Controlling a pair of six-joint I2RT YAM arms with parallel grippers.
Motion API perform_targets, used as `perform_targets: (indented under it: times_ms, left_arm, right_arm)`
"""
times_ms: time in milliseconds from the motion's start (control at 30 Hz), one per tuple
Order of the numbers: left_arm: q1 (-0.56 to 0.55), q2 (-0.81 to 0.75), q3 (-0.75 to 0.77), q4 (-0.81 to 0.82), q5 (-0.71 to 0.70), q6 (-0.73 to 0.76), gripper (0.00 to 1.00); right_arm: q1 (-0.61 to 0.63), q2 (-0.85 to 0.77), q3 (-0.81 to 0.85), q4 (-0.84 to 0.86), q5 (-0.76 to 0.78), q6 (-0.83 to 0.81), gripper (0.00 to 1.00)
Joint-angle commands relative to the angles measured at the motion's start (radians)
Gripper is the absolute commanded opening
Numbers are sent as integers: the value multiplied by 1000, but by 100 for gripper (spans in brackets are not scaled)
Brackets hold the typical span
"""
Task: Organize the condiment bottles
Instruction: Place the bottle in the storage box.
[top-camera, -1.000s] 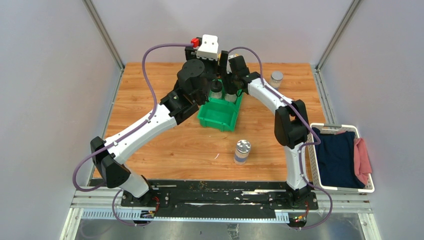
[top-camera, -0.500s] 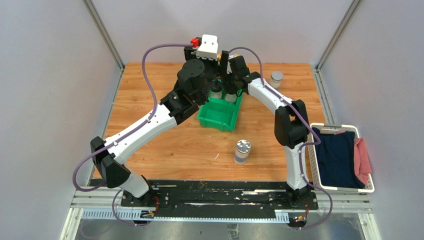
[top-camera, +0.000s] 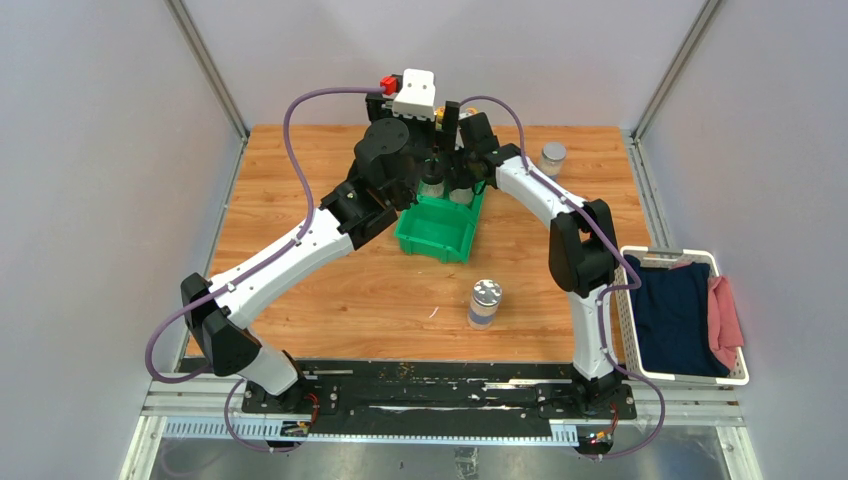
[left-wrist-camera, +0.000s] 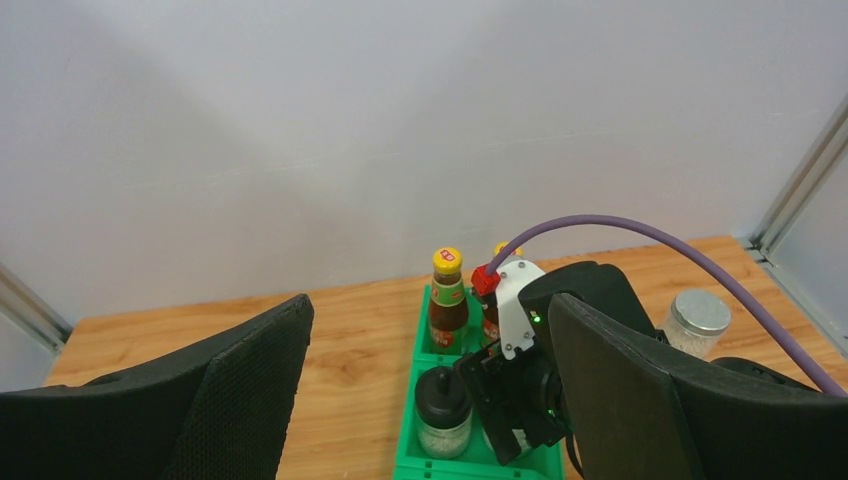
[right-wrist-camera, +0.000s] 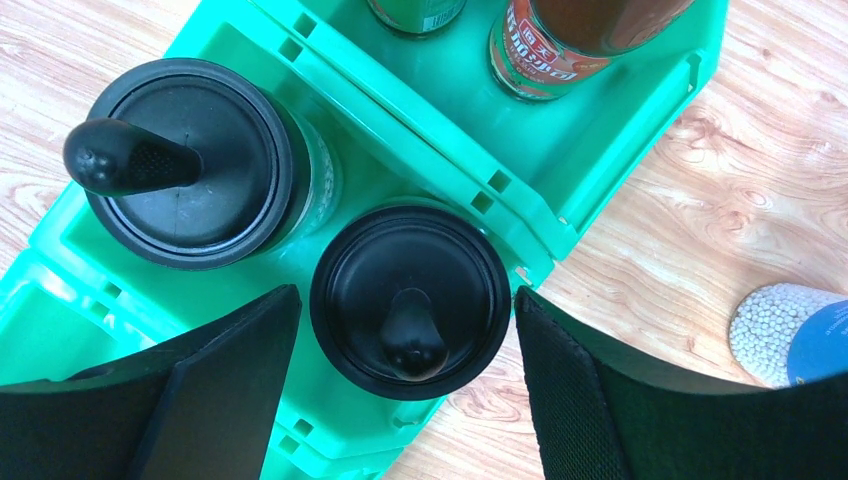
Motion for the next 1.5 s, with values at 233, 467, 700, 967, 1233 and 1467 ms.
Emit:
perform_targets:
  times_ms: [233,467,700,967,1233,1467]
  left_arm:
    - [4,-2,15,-7,-6,-7,94]
    - [3,-29,37,-42,5,-11,94]
    - [3,-68,84,-148,19,-38,95]
    - [3,-162,83,-210,113,-138,96]
    - [3,-293,-24,-173,201,-212,100]
    - [3,-355,-113,-154,294,-219,100]
  right_arm:
    - [-7,-33,27,-40,-10,-20,82]
    - [4,-76,49,-54,1,-21,82]
    - [17,-121,82,-70,2,-20,82]
    - [27,-222,41,-74,30,-20,82]
    - [17,-385,-60,-48,134,-50,83]
    - [-62,-564,-253,51,211,-32,82]
